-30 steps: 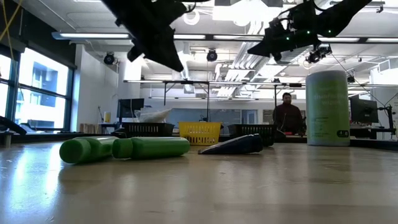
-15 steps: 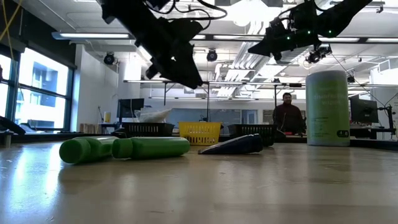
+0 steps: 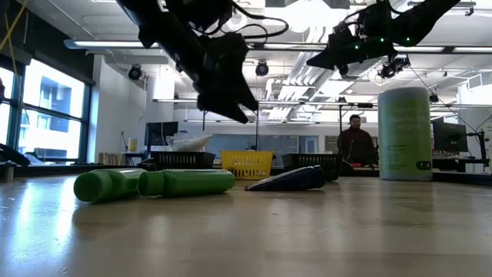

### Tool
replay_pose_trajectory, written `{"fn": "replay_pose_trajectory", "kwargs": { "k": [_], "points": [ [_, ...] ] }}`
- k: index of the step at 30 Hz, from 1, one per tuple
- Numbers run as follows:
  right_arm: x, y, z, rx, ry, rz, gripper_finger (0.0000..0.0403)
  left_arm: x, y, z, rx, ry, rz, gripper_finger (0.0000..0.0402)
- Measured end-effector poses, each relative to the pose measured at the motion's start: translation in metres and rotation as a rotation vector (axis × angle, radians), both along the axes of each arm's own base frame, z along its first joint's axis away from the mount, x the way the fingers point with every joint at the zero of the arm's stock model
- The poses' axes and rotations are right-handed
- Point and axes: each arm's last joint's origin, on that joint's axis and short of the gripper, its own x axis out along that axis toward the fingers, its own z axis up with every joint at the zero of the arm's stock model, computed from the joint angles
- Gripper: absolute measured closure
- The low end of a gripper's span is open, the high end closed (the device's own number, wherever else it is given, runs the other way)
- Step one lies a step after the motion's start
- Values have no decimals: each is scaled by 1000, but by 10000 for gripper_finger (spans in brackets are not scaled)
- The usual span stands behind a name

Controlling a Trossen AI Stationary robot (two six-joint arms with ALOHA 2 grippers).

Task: Pick & Place Travel size toiletries
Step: Put the blue shave cream bottle into the yellow bin

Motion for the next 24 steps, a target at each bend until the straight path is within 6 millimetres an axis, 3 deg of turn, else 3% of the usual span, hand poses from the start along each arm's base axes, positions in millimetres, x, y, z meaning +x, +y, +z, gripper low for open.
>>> {"fn": "replay_pose_trajectory", "kwargs": {
  "k": [6,15,24],
  "points": [
    [0,-1,0,-2,2,-21,399,19,1,-11,20,-99,-25,110],
    [0,-1,0,-2,2,-27,399,34,0,-33,21,-82,-96,110],
    [0,-1,0,-1,2,-25,399,67,-24,-41,96,-74,-231,110]
  ]
}}
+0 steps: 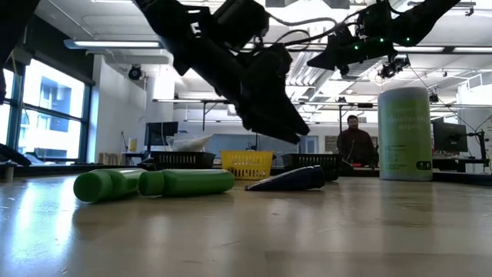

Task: Pick & Place Travel size toiletries
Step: Put the blue shave cream bottle into the yellow bin

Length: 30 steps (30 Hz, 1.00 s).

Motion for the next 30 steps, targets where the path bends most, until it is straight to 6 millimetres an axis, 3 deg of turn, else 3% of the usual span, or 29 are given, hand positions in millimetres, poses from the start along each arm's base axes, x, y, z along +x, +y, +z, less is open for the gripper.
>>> {"fn": "replay_pose_trajectory", "kwargs": {
  "k": [4,16,22,30],
  "points": [
    [0,0,-1,6,3,1,399,4,-4,-2,-6,6,-4,110],
    [0,0,-1,9,3,9,399,7,-20,-38,-8,117,-16,110],
    [0,0,-1,13,5,9,399,16,-32,-43,25,106,-5,117],
    [0,0,-1,14,5,9,399,14,-30,-46,25,132,21,143]
  ]
}}
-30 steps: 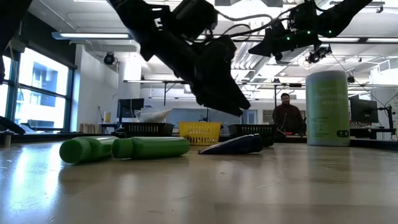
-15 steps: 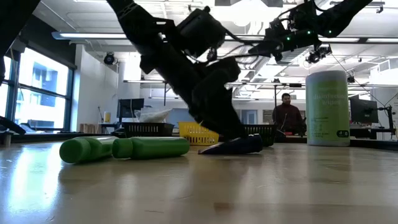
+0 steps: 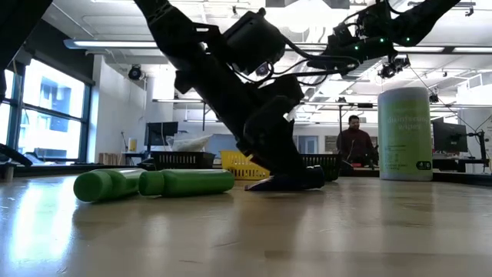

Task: Pick & Place Travel size toiletries
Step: Put the blue shave cream bottle into the yellow bin

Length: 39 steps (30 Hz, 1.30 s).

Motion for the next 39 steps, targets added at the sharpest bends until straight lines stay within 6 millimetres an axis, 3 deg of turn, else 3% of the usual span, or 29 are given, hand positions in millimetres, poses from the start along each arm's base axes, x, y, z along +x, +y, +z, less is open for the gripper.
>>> {"fn": "replay_pose_trajectory", "kwargs": {
  "k": [39],
  "points": [
    [0,0,0,3,1,-2,399,-4,1,-4,5,59,27,162]
  ]
}}
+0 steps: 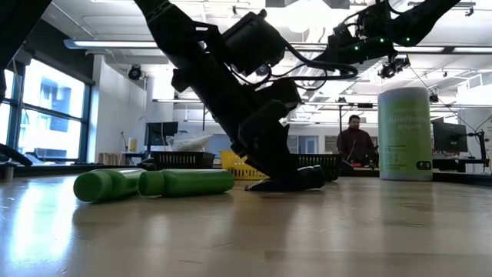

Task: Pick & Place Travel size toiletries
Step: Put the blue shave cream bottle into the yellow bin

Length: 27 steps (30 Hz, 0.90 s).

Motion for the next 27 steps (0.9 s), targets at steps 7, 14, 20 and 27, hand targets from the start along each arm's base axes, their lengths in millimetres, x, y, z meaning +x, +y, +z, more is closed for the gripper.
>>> {"fn": "replay_pose_trajectory", "kwargs": {
  "k": [7,14,20,27],
  "points": [
    [0,0,0,0,0,-1,399,0,0,0,2,1,3,223],
    [0,0,0,0,0,-1,399,0,0,0,1,1,6,252],
    [0,0,0,-1,0,-2,399,0,1,0,-15,-1,37,254],
    [0,0,0,-3,1,-1,399,0,1,0,-15,-5,39,254]
  ]
}}
